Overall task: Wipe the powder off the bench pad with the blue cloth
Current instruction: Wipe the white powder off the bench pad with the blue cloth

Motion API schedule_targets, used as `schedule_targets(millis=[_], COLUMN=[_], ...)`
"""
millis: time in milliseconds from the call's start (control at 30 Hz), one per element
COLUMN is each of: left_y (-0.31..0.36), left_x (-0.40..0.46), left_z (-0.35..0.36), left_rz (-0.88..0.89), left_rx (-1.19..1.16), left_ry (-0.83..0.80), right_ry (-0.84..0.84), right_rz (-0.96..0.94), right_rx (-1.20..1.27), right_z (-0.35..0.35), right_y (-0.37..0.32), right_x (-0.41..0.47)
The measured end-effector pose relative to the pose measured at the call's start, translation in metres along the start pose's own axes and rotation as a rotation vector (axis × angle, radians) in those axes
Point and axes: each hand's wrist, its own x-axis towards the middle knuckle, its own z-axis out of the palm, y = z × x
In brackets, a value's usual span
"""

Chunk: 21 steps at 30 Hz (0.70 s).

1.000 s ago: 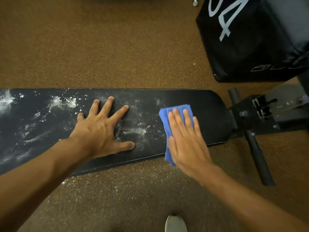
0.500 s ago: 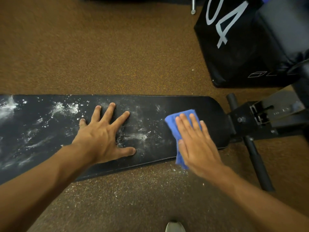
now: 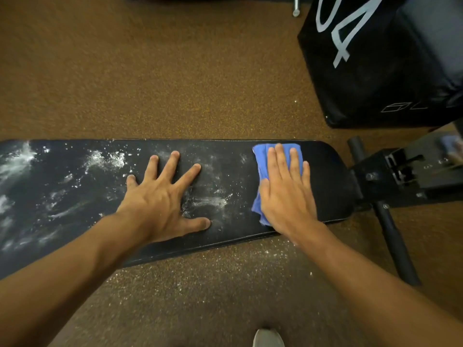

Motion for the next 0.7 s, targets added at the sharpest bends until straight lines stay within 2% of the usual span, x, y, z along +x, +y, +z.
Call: schedule_targets(millis=[67, 167, 233, 300, 367, 400, 433, 500, 600, 633, 700], left_y=[0.0, -0.001, 0.0, 0.0, -0.001, 0.0, 0.001, 0.0, 0.001, 0.001, 0.001], left_x=[0.0, -0.001, 0.0, 0.0, 0.001, 0.001, 0.001, 0.001, 0.0, 0.0, -0.001], left_z=[0.001, 0.002, 0.001, 0.0, -0.001, 0.0, 0.0, 0.0, -0.001, -0.001, -0.002], left_rz=[-0.001, -0.006, -0.005, -0.002, -0.005, -0.006, -0.007, -0.016, -0.019, -0.016, -0.012], left_rx=[-0.003, -0.012, -0.012, -0.012, -0.01, -0.011, -0.013, -0.017, -0.027, -0.027, -0.023], left_ry=[0.003, 0.015, 0.011, 0.005, 0.001, -0.002, 0.0, 0.004, -0.005, -0.005, -0.003], right_ry=[0.005, -0.073, -0.108, -0.083, -0.038, -0.018, -0.003, -0.024, -0.103, -0.099, -0.068], right_rz=[-0.015, -0.299, -0.392, -0.263, -0.051, -0.006, -0.026, -0.208, -0.406, -0.401, -0.275], right_rx=[0.007, -0.007, -0.038, -0.035, -0.006, 0.001, 0.002, 0.003, -0.018, -0.032, -0.025], right_z=[0.003, 0.001, -0.001, -0.004, -0.003, -0.002, 0.002, 0.008, 0.002, 0.002, 0.0], right_y=[-0.019, -0.009, 0.018, 0.03, 0.011, -0.007, -0.024, -0.042, -0.016, -0.005, -0.001], right_x=[-0.001, -0.044, -0.053, -0.031, -0.001, 0.004, -0.001, -0.029, -0.061, -0.057, -0.034])
